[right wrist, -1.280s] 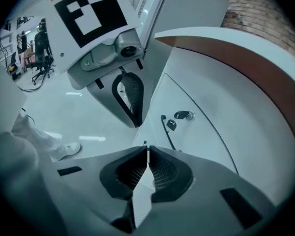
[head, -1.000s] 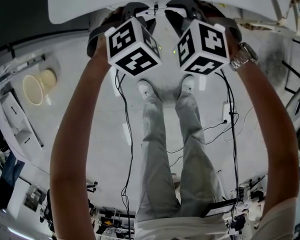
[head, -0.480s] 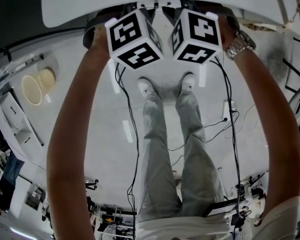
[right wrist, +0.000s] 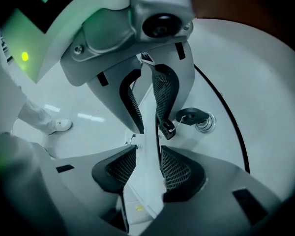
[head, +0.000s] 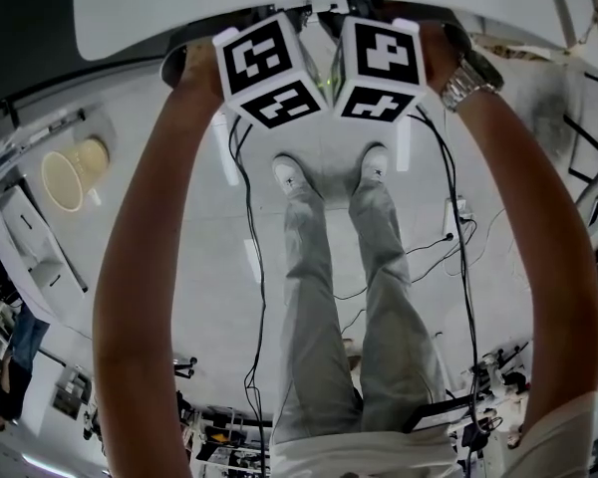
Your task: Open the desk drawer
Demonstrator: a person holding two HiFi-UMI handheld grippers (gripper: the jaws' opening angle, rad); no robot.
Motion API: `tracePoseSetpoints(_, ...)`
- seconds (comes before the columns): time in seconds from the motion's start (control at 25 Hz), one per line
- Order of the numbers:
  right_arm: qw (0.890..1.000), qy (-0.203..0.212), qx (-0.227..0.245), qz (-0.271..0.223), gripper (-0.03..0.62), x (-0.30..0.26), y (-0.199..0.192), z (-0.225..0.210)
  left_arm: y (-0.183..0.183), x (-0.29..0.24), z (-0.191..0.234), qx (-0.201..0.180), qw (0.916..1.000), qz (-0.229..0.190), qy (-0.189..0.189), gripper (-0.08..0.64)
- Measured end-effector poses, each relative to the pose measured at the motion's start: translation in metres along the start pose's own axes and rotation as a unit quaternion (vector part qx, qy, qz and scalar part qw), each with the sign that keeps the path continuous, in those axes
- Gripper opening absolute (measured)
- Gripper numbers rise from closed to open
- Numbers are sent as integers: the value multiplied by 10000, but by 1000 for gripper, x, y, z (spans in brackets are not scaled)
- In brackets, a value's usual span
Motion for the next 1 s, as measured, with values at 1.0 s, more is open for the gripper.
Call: tracePoseSetpoints(1.0,9992,-388,-127,-8,38,7,1,-1,-2,8,-4,65,9995,26,310,29)
Point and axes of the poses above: the fingertips, and each gripper's own axes: x backward along the fingers, z to its left, y out of its top, the point moved 5 cm from there along x, backward along the fingers, and after that the axes turned 3 degrees about z, right-handed, at the moved point
